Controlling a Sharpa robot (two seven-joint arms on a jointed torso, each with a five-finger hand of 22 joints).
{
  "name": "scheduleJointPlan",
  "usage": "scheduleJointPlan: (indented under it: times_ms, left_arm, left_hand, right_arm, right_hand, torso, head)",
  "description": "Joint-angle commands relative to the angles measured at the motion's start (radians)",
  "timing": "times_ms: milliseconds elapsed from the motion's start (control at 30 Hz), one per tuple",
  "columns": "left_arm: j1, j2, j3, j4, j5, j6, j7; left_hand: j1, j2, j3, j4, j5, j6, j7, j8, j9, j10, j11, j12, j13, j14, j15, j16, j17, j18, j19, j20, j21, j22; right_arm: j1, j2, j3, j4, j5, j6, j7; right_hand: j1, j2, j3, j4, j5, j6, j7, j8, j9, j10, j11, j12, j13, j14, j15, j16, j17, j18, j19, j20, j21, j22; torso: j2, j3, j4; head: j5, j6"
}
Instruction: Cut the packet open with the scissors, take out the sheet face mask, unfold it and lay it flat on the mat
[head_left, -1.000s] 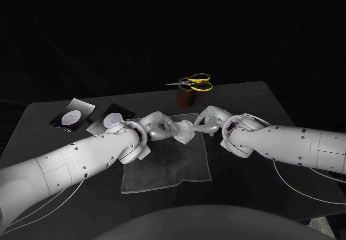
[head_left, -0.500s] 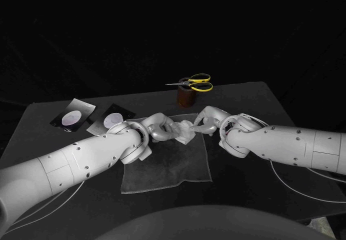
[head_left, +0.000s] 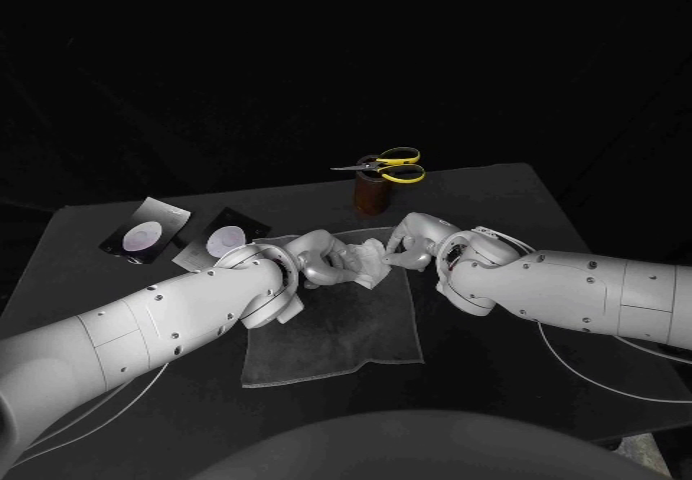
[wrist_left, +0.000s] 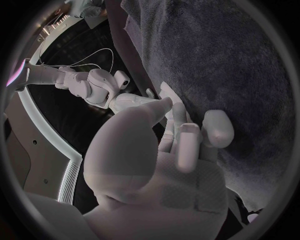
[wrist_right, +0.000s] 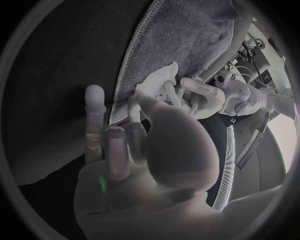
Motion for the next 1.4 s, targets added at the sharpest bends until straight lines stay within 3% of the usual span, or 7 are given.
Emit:
scheduleJointPlan:
  times_ms: [33,233,500,900,1167,1400]
  left_arm:
    - [0.000,0.003,0.001,0.001,-0.008,0.035,-0.014]
    - [0.000,0.001,0.001,0.001,-0.011,0.038,-0.020]
    - [0.000,-0.006,0.001,0.005,-0.012,0.037,-0.024]
    - [0.000,-0.014,0.001,0.012,-0.012,0.032,-0.023]
    - [0.000,-0.020,0.000,0.019,-0.012,0.022,-0.014]
    - [-0.001,-0.024,0.000,0.022,0.004,-0.008,0.026]
  left_hand:
    - [-0.009,0.000,0.005,0.000,0.002,-0.008,0.001,-0.005,-0.001,0.004,-0.002,0.007,0.001,0.020,0.004,0.003,0.057,-0.020,0.006,0.002,0.005,0.001]
    - [-0.011,0.001,0.005,0.001,0.002,-0.008,0.001,-0.007,-0.002,0.004,-0.002,0.007,0.002,0.020,0.004,0.003,0.057,-0.020,0.005,0.002,0.005,0.001]
    - [-0.011,0.001,0.005,0.002,0.002,-0.008,0.001,-0.007,-0.002,0.004,-0.002,0.007,0.002,0.020,0.004,0.003,0.057,-0.020,0.006,0.002,0.006,0.002]
    - [-0.013,0.002,0.006,0.002,0.002,-0.007,0.000,-0.009,-0.004,0.004,-0.002,0.008,0.002,0.020,0.004,0.003,0.057,-0.020,0.006,0.002,0.006,0.003]
    - [-0.015,0.005,0.009,-0.001,0.002,0.031,-0.007,0.005,-0.002,0.003,-0.007,0.010,0.004,0.020,0.000,0.004,0.058,-0.019,0.005,0.000,0.006,0.001]
    - [-0.015,0.005,0.009,-0.002,0.002,0.034,-0.008,0.006,-0.002,0.002,-0.008,0.010,0.004,0.021,-0.001,0.004,0.059,-0.020,0.005,-0.001,0.007,0.002]
  right_arm:
    - [-0.001,0.000,0.000,-0.003,-0.047,-0.002,-0.016]
    - [-0.001,-0.009,0.000,0.006,-0.044,-0.033,-0.005]
    - [-0.001,-0.028,0.000,0.023,0.004,-0.052,0.012]
    - [0.005,-0.061,0.002,0.035,0.045,-0.026,0.014]
    - [0.007,-0.067,0.002,0.033,0.042,-0.020,0.014]
    - [0.007,-0.067,0.002,0.035,0.052,-0.013,0.025]
  right_hand:
    - [0.029,0.014,0.032,-0.013,0.001,-0.004,-0.009,0.008,0.009,0.061,-0.010,0.011,0.148,0.086,-0.010,0.007,0.181,-0.001,0.012,0.000,0.015,0.007]
    - [0.020,0.030,0.128,-0.034,0.001,-0.018,0.004,0.031,0.038,0.068,-0.001,0.023,0.159,0.091,-0.003,0.011,0.194,-0.005,0.026,-0.009,0.045,0.025]
    - [-0.015,0.021,0.210,-0.058,0.001,-0.022,0.005,0.056,0.066,0.075,0.000,0.036,0.170,0.094,-0.002,0.015,0.206,-0.008,0.034,-0.015,0.069,0.043]
    - [-0.031,0.015,0.237,-0.071,0.000,-0.023,0.004,0.065,0.077,0.078,-0.001,0.044,0.177,0.095,-0.003,0.017,0.211,-0.009,0.035,-0.016,0.075,0.049]
    - [-0.032,0.015,0.239,-0.072,0.000,-0.023,0.004,0.066,0.077,0.077,-0.001,0.042,0.176,0.094,-0.003,0.016,0.209,-0.008,0.035,-0.016,0.073,0.049]
    - [-0.035,0.012,0.243,-0.075,0.000,-0.024,0.004,0.067,0.079,0.077,-0.001,0.040,0.175,0.095,-0.003,0.016,0.210,-0.008,0.034,-0.017,0.071,0.049]
  torso:
    - [0.000,-0.0002,0.0002]
    - [0.000,0.0003,0.0006]
    - [0.000,0.0006,0.0000]
    - [0.000,0.0002,-0.0004]
    - [0.000,-0.0003,0.0001]
    - [0.000,-0.0010,0.0008]
  head:
    - [-0.001,0.000]
    - [-0.001,0.000]
    - [-0.002,0.000]
    - [-0.007,0.000]
    - [-0.012,0.000]
    - [-0.012,0.000]
